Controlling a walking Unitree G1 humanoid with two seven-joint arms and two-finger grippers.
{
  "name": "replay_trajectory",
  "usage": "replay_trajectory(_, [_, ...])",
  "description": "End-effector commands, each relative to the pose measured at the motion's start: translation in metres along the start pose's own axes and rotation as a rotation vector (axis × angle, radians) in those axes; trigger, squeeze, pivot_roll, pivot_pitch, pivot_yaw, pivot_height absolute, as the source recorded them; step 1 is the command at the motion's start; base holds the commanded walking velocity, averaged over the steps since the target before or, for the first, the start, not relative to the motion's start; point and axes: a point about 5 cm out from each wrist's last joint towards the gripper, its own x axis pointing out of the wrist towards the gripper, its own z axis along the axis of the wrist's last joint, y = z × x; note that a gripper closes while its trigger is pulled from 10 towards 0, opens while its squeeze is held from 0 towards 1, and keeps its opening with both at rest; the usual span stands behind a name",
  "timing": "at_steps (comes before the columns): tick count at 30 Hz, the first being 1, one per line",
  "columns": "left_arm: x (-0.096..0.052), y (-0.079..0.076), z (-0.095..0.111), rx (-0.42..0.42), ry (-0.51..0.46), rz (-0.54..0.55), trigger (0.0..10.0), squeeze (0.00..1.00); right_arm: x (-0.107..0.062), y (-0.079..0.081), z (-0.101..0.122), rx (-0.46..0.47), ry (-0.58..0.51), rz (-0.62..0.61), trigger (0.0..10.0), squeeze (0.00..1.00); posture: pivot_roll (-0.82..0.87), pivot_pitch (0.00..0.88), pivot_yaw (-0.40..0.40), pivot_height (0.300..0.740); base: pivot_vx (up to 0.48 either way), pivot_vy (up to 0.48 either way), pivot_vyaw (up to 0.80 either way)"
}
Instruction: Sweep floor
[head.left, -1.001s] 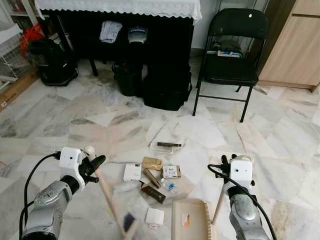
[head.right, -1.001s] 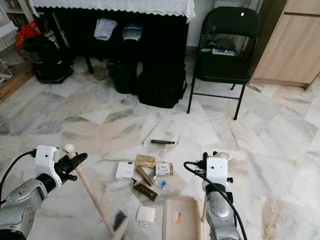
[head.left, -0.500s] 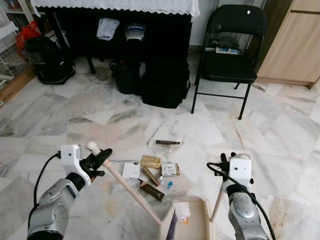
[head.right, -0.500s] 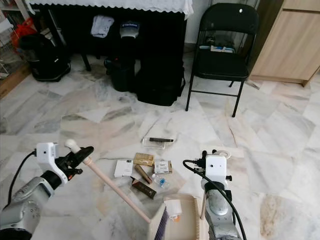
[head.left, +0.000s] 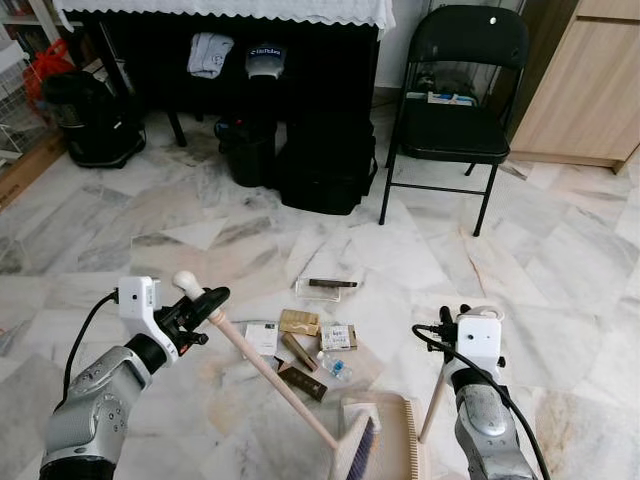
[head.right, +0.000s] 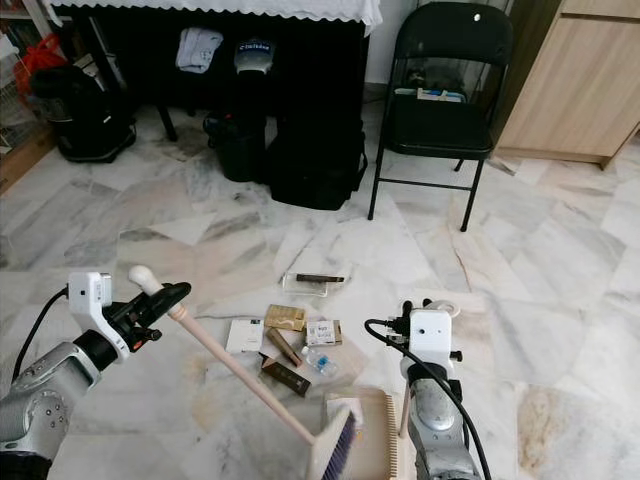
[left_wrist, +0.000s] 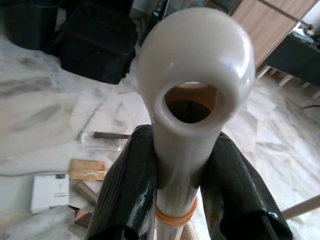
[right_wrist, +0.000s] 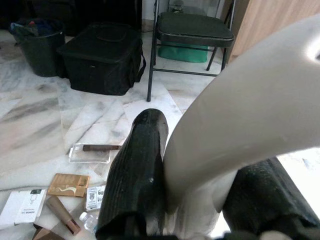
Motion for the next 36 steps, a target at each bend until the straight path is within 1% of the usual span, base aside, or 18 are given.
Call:
replay_trajectory(1, [-0.002, 0.004, 0.012, 0.051, -0.031, 0.01, 10.0, 0.0, -0.001, 0.002, -0.004, -0.008, 0.015, 0.007, 10.0, 0.0, -0.04, 0.113, -0.001, 0.74, 0.0, 0.0, 0.0])
replay_trajectory(5, [-0.004, 0.01, 0.019, 0.061, -0.041, 0.028, 10.0, 0.0, 0.0, 0.003, -0.003, -0.005, 0.013, 0.007, 10.0, 0.0, -0.04, 0.108, 0.0, 0.74, 0.0, 0.0, 0.0])
replay_trajectory(8, [-0.006, 0.015, 0.024, 0.102, -0.055, 0.064, 10.0, 0.0, 0.0, 0.003, -0.003, -0.005, 0.013, 0.008, 10.0, 0.0, -0.04, 0.107, 0.001, 0.74, 0.0, 0.0, 0.0])
replay_trajectory(11, [-0.008, 0.016, 0.023, 0.128, -0.037, 0.059, 10.0, 0.0, 0.0, 0.003, -0.003, -0.007, 0.015, 0.01, 10.0, 0.0, -0.03, 0.106, -0.001, 0.74, 0.0, 0.0, 0.0])
replay_trajectory(12, [-0.008, 0.015, 0.02, 0.147, -0.017, 0.047, 10.0, 0.0, 0.0, 0.003, -0.003, -0.007, 0.015, 0.01, 10.0, 0.0, -0.04, 0.107, 0.0, 0.74, 0.0, 0.0, 0.0])
replay_trajectory(13, [-0.008, 0.015, 0.02, 0.147, -0.017, 0.047, 10.0, 0.0, 0.0, 0.003, -0.003, -0.007, 0.015, 0.01, 10.0, 0.0, -0.04, 0.107, 0.0, 0.74, 0.0, 0.0, 0.0])
replay_trajectory(14, [-0.007, 0.012, 0.017, 0.17, 0.006, 0.032, 10.0, 0.0, 0.0, 0.002, -0.003, -0.008, 0.015, 0.01, 10.0, 0.0, -0.04, 0.107, 0.0, 0.74, 0.0, 0.0, 0.0])
replay_trajectory(16, [-0.006, 0.009, 0.013, 0.187, 0.025, 0.015, 10.0, 0.0, 0.0, 0.002, -0.003, -0.008, 0.015, 0.009, 10.0, 0.0, -0.04, 0.104, -0.001, 0.74, 0.0, 0.0, 0.0])
replay_trajectory(21, [-0.002, 0.001, 0.003, 0.208, 0.058, -0.015, 10.0, 0.0, 0.001, 0.002, -0.003, -0.009, 0.013, 0.009, 10.0, 0.0, -0.04, 0.099, -0.001, 0.74, 0.0, 0.0, 0.0])
replay_trajectory(24, [0.0, -0.004, -0.004, 0.203, 0.089, -0.047, 10.0, 0.0, 0.001, 0.001, -0.002, -0.011, 0.011, 0.007, 10.0, 0.0, -0.04, 0.106, -0.002, 0.74, 0.0, 0.0, 0.0])
replay_trajectory(28, [0.0, -0.006, -0.006, 0.189, 0.096, -0.055, 10.0, 0.0, 0.001, 0.0, -0.002, -0.011, 0.011, 0.005, 10.0, 0.0, -0.04, 0.106, -0.002, 0.74, 0.0, 0.0, 0.0])
replay_trajectory(32, [0.004, -0.014, -0.013, 0.179, 0.108, -0.07, 10.0, 0.0, 0.0, 0.0, -0.003, -0.012, 0.015, 0.005, 10.0, 0.0, -0.04, 0.111, -0.002, 0.74, 0.0, 0.0, 0.0])
replay_trajectory(33, [0.005, -0.017, -0.015, 0.168, 0.107, -0.074, 10.0, 0.0, 0.0, 0.0, -0.003, -0.011, 0.015, 0.005, 10.0, 0.0, -0.04, 0.111, -0.002, 0.74, 0.0, 0.0, 0.0])
replay_trajectory(35, [0.009, -0.023, -0.017, 0.105, 0.083, -0.079, 10.0, 0.0, 0.0, 0.001, -0.003, -0.01, 0.016, 0.005, 10.0, 0.0, -0.04, 0.114, -0.001, 0.74, 0.0, 0.0, 0.0])
replay_trajectory(36, [0.01, -0.025, -0.017, 0.088, 0.077, -0.082, 10.0, 0.0, 0.0, 0.001, -0.003, -0.009, 0.016, 0.005, 10.0, 0.0, -0.04, 0.114, -0.001, 0.74, 0.0, 0.0, 0.0])
